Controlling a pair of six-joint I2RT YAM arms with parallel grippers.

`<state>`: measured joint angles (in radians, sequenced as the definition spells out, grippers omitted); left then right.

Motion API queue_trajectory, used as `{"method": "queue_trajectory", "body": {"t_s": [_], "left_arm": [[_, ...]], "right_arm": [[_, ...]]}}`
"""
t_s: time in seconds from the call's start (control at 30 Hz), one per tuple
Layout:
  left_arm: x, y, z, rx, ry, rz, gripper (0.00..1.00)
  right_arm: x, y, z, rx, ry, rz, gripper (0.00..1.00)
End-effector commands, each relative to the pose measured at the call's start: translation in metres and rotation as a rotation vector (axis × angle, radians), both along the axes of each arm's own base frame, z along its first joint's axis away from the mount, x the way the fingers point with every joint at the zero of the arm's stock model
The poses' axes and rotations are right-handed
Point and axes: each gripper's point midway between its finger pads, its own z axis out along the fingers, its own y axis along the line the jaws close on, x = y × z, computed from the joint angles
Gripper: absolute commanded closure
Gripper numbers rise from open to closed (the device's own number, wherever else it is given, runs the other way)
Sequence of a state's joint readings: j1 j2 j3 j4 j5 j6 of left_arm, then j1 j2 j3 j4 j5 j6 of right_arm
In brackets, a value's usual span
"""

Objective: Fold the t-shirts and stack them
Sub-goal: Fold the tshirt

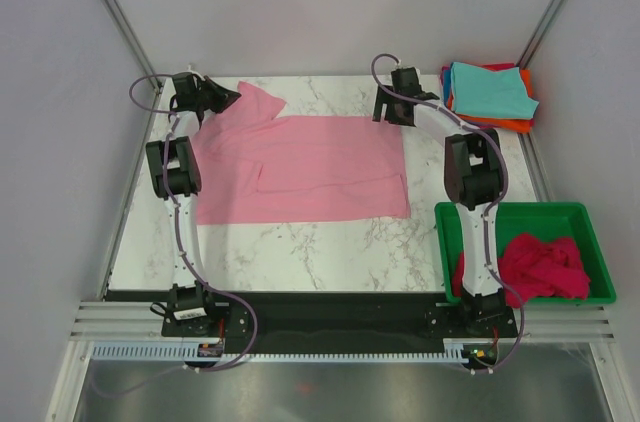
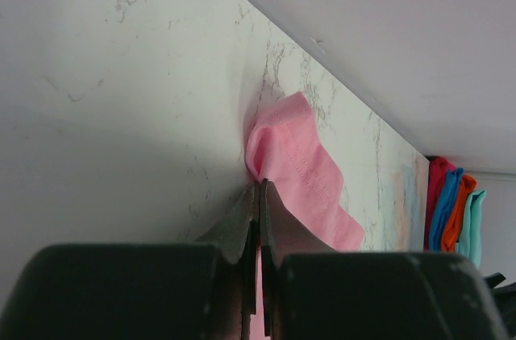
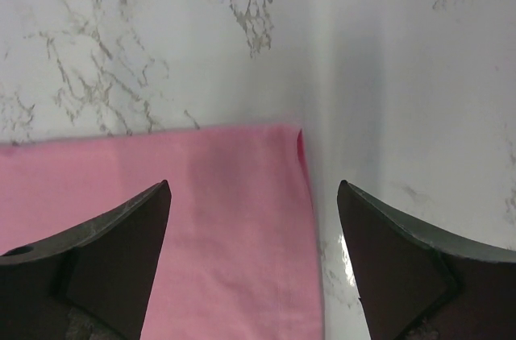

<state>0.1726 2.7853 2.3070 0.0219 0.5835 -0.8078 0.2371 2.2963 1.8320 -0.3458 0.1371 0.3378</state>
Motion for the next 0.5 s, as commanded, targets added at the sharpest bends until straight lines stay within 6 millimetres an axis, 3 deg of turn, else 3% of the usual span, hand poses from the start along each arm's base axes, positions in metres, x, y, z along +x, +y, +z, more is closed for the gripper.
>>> {"method": "queue_trajectory", "body": {"t_s": [0.0,0.17,0.3,0.47], "left_arm": [[-0.007,0.002,-0.01,-0.01,0.054,0.01,0.98],[-0.007,0.002,-0.008,-0.012,0.05,0.008,0.98],[-0.008,0.001,-0.01,-0.013,0.056,0.008,0.98],[-0.007,0.002,-0.009,-0.012,0.053,0.014,0.98]], "right_arm": [[0.023,-0.008,0.0,-0.071,-0.033,-0.021,0.08],[0.031,-0.012,-0.03,-0.101,-0.001,-0.037,0.08],[0.031,-0.011,-0.044,-0.097,0.018,-0.033,0.13],[0.025,-0.007,-0.049,-0.074,0.03,-0.02,0.4]]}}
